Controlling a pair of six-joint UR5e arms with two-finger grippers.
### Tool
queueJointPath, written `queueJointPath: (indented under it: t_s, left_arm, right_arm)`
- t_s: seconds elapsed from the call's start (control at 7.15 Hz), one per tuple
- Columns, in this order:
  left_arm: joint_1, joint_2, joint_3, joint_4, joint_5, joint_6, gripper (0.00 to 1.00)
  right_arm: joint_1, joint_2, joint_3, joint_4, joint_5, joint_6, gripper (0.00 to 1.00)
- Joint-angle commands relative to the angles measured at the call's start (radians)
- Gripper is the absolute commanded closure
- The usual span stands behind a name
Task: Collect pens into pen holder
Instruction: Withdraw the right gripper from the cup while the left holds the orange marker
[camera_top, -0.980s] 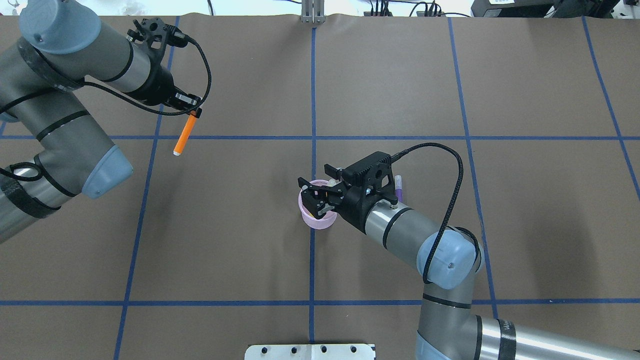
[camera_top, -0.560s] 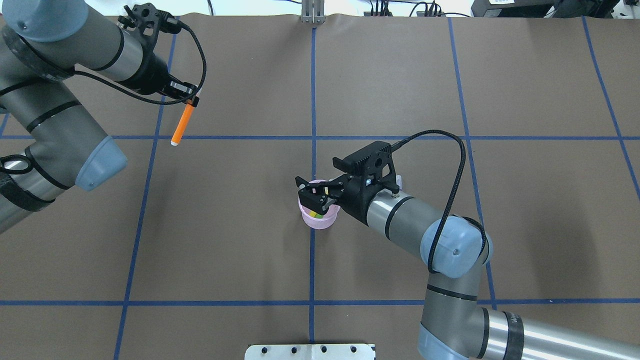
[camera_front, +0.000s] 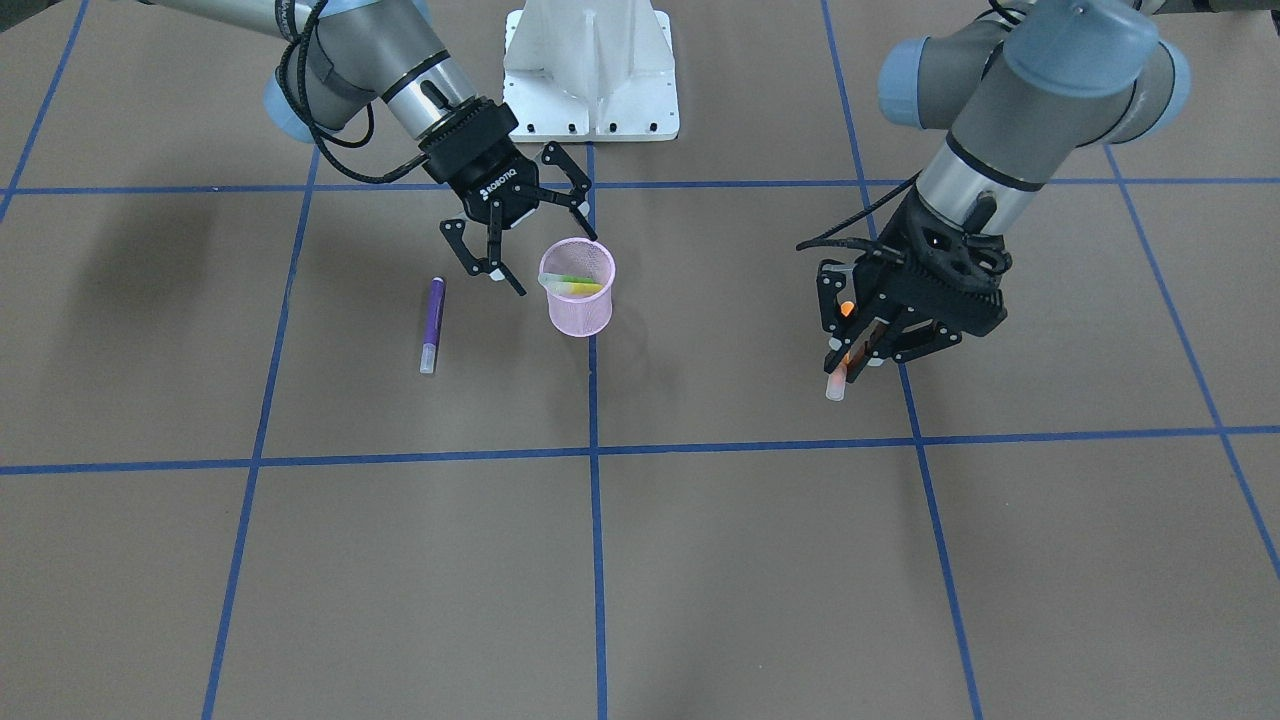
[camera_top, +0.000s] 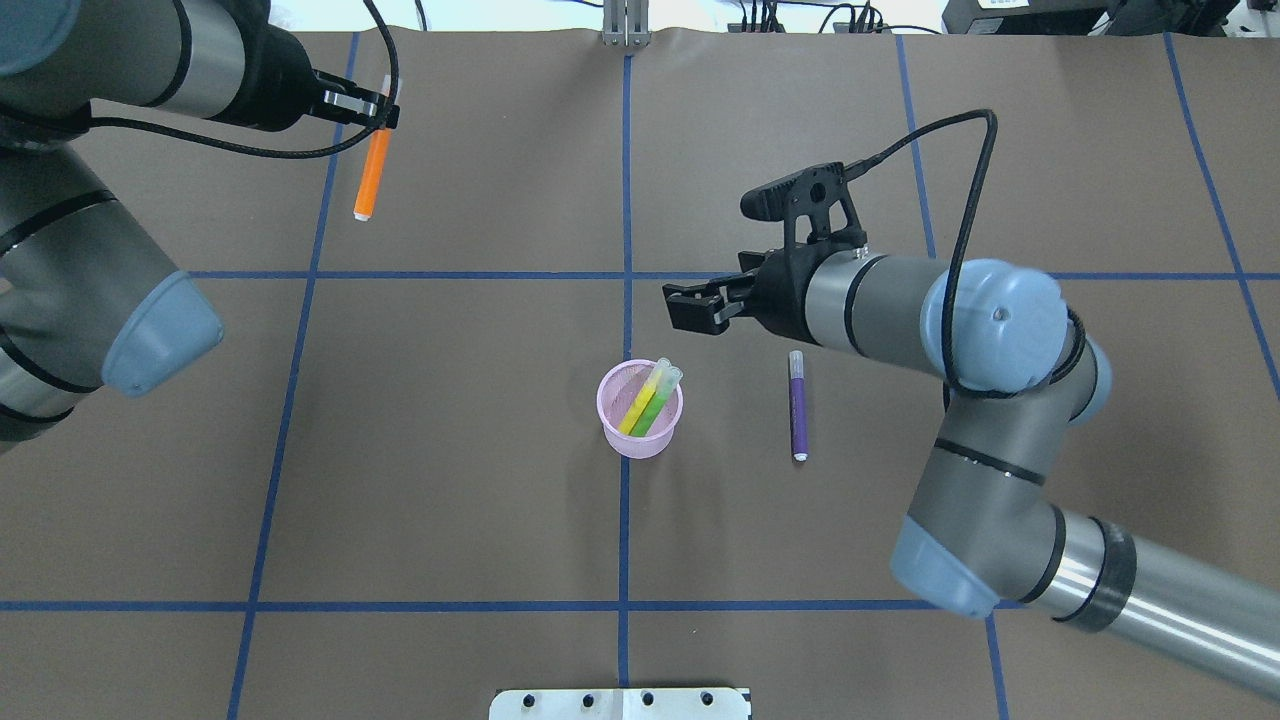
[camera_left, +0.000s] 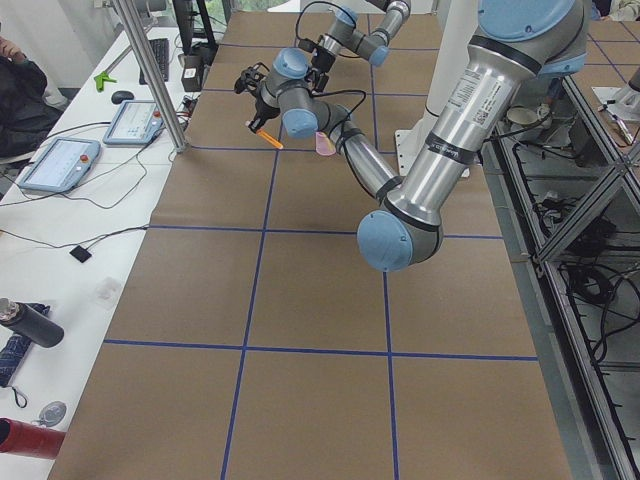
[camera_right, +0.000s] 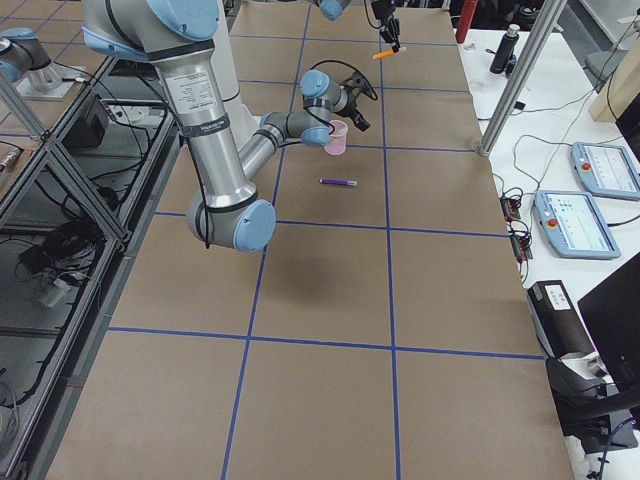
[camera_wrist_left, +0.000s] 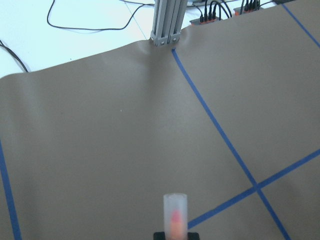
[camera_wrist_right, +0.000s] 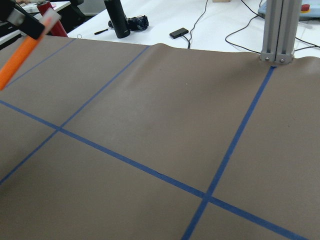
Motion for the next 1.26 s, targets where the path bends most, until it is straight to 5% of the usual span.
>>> queueJointPath:
  t_s: [0.0, 0.28, 0.7, 1.12]
  left_arm:
    - [0.024, 0.072, -0.119, -0.058, 0.197, -0.103, 1.0]
    - [0.079, 0.191, -0.121, -0.342, 0.28, -0.213, 1.0]
    - [0.367, 0.195, -0.081, -0.496, 0.672, -0.246, 1.0]
    - [0.475, 0.178, -0.038, -0.635, 0.733, -0.237, 1.0]
  right_arm:
    - [0.164, -0.004, 0.033, -0.238, 0.29, 0.008, 0.0]
    - [0.193, -0.027, 0.033, -0.349, 0.336, 0.008, 0.0]
    - [0.248, -0.026, 0.028, -0.539, 0.452, 0.008, 0.0]
    - [0.253, -0.015, -0.005, -0.581, 0.455, 0.104, 0.0]
